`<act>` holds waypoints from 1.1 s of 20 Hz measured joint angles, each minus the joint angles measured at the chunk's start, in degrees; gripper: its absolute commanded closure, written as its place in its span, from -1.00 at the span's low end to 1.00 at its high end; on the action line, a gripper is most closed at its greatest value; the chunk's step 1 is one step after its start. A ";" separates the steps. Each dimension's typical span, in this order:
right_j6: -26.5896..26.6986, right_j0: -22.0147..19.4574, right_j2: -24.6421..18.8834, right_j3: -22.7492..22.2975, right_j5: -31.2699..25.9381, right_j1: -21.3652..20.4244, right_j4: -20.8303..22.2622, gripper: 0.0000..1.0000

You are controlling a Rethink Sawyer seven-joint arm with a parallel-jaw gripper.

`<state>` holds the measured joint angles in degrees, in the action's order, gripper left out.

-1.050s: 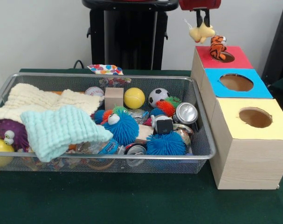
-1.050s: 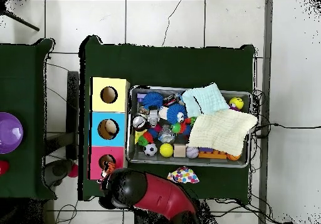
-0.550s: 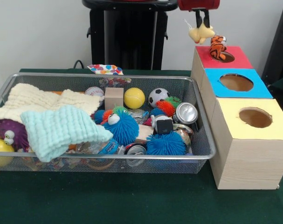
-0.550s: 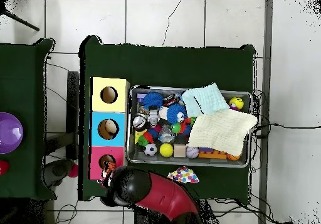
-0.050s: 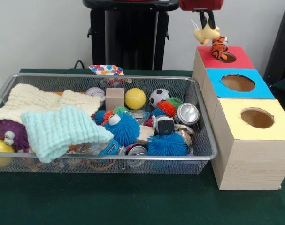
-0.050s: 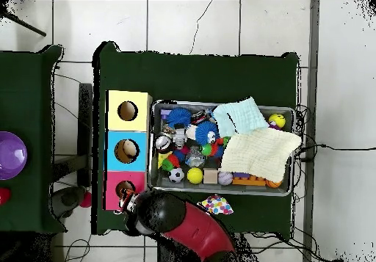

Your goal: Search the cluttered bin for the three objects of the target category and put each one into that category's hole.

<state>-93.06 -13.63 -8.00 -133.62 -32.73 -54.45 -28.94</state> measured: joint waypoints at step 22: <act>0.00 -0.06 -1.41 -0.14 6.61 -0.02 -2.93 1.00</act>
<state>-93.06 -13.69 -9.41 -133.76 -26.12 -54.48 -31.86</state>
